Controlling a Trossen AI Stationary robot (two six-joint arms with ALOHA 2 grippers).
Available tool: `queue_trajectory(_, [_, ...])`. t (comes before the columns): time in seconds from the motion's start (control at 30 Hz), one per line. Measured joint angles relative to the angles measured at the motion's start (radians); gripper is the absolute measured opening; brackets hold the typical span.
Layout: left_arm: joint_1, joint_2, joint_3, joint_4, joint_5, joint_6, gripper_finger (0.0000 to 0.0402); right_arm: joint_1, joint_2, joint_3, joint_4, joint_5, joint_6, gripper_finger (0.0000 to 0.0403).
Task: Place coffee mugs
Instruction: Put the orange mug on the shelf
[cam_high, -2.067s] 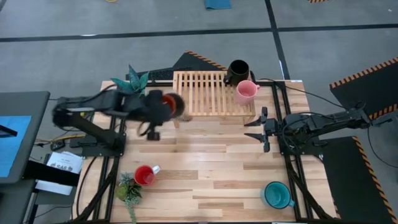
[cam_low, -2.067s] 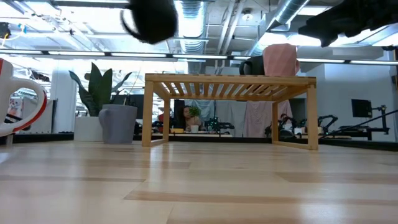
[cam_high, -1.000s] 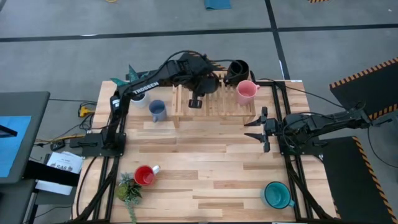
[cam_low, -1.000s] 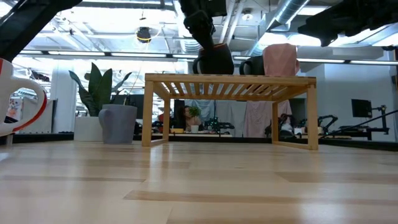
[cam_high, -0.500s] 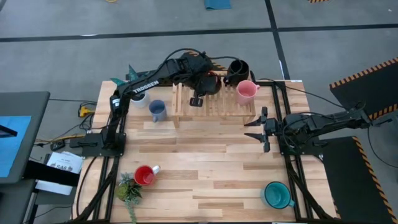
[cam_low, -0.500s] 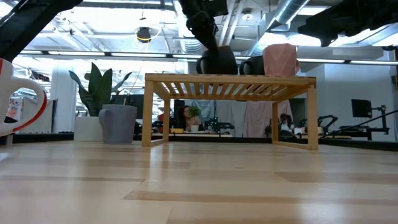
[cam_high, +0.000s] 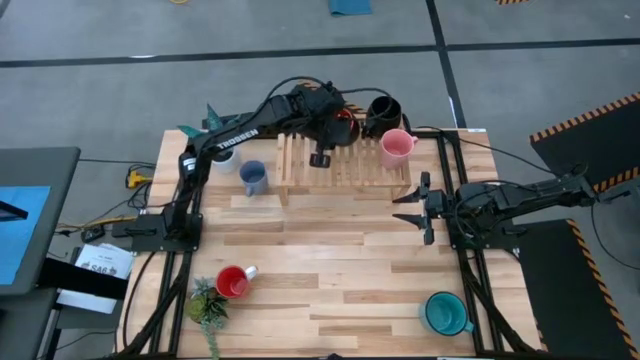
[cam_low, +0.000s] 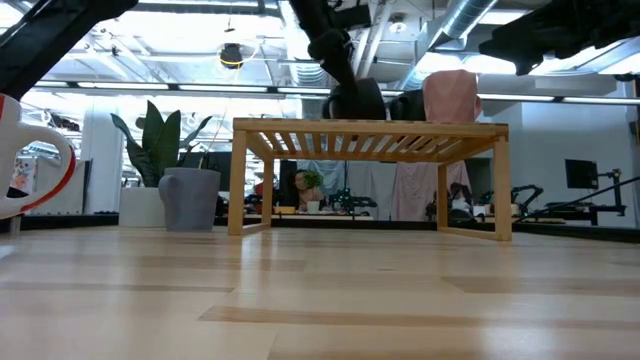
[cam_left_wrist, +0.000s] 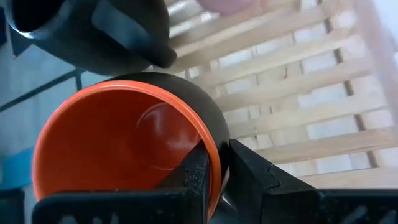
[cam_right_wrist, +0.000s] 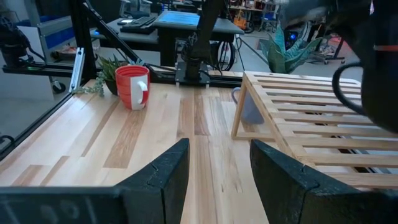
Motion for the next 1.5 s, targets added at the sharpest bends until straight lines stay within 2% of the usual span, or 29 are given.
queue_trajectory(0.2, [0.001, 0.008, 0.001, -0.004, -0.034, 0.002, 0.0035, 0.000, 0.000, 0.000, 0.000, 0.000, 0.001, 0.0193])
queue_trajectory(1.0, [0.001, 0.012, 0.004, 0.001, -0.036, 0.034, 0.0036, 0.000, 0.000, 0.000, 0.000, -0.001, 0.009, 0.0193])
queue_trajectory(1.1, [0.001, 0.012, 0.005, 0.006, -0.044, 0.041, 0.0049, 0.000, 0.000, 0.000, 0.000, -0.001, 0.008, 0.0193])
queue_trajectory(1.37, [0.002, 0.013, 0.006, 0.016, -0.070, 0.041, 0.0117, 0.000, 0.000, 0.000, 0.000, -0.001, 0.009, 0.0193])
queue_trajectory(1.5, [0.001, 0.013, 0.006, 0.016, -0.069, 0.041, 0.0134, 0.000, 0.000, 0.000, 0.000, -0.001, 0.012, 0.0193])
